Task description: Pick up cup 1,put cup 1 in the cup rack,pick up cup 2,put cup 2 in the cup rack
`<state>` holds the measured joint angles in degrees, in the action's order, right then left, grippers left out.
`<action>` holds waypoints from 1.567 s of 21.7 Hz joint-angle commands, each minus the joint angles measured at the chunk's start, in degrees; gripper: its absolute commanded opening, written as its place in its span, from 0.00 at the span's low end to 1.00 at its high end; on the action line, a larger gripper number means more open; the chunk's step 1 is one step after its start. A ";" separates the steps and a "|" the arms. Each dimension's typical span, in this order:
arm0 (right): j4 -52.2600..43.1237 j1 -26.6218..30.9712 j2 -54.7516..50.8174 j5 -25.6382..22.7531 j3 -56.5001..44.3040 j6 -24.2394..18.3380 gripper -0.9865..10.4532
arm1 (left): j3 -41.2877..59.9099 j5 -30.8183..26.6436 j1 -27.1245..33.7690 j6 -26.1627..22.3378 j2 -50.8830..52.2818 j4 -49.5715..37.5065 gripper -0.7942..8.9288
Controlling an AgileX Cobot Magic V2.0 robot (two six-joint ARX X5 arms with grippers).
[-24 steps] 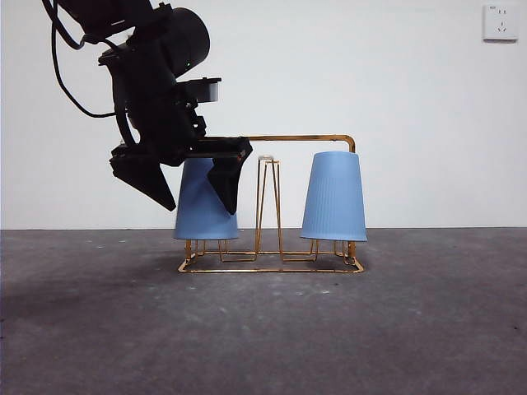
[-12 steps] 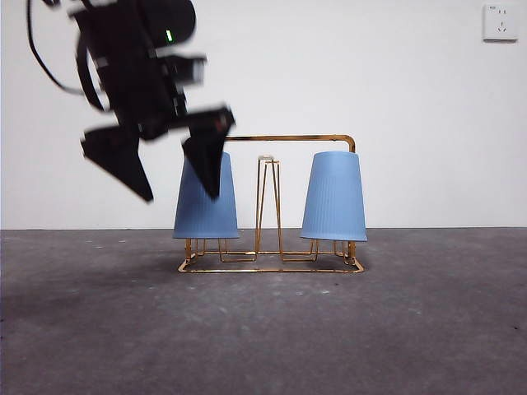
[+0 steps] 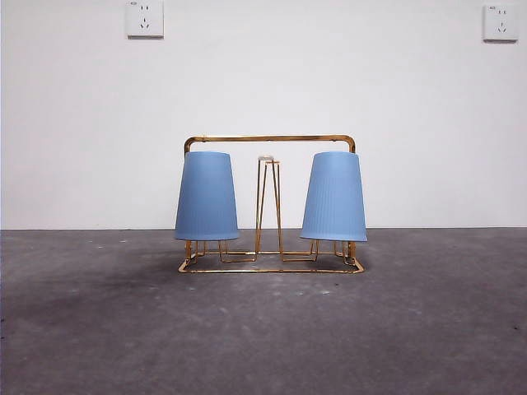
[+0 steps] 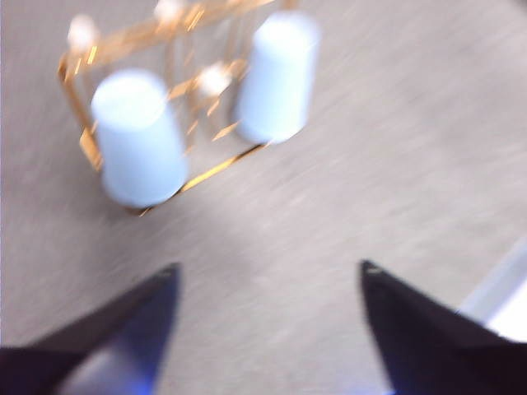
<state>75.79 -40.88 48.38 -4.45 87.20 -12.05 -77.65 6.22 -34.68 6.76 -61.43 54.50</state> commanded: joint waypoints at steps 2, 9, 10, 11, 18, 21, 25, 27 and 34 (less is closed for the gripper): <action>1.95 0.04 2.10 2.19 -0.35 1.55 0.08 | 0.31 0.22 -1.42 2.05 6.12 0.26 0.07; 2.73 0.04 5.77 4.39 -0.35 5.86 0.09 | 0.31 0.22 -1.79 2.71 11.32 0.72 0.08; 2.58 0.04 6.19 4.39 -0.35 5.86 0.09 | 0.31 0.22 -1.79 2.71 11.30 0.76 0.08; 2.62 0.04 6.64 4.37 -0.35 5.86 0.09 | 0.31 0.20 -1.79 2.69 11.30 0.68 0.08; 2.19 0.04 9.51 4.22 -0.35 5.86 0.09 | 0.31 0.22 -1.79 2.67 10.03 1.55 0.08; 2.21 0.04 10.75 4.00 -0.35 5.86 0.09 | 0.28 -2.58 -1.62 -0.22 9.16 1.62 0.08; 2.16 0.04 12.04 3.93 -0.35 5.86 0.09 | 0.37 -17.44 -0.28 -4.07 8.90 -2.80 0.08; 2.08 0.04 12.41 3.89 -0.35 5.86 0.09 | 0.46 -19.23 2.69 -9.92 9.66 -8.09 0.08; 2.08 0.04 12.57 3.78 -0.35 5.86 0.09 | 21.79 6.21 25.53 -20.31 23.37 -40.92 0.08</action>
<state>77.47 -40.84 60.90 -0.60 87.20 -6.81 -59.61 9.67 -10.50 -11.62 -39.38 16.10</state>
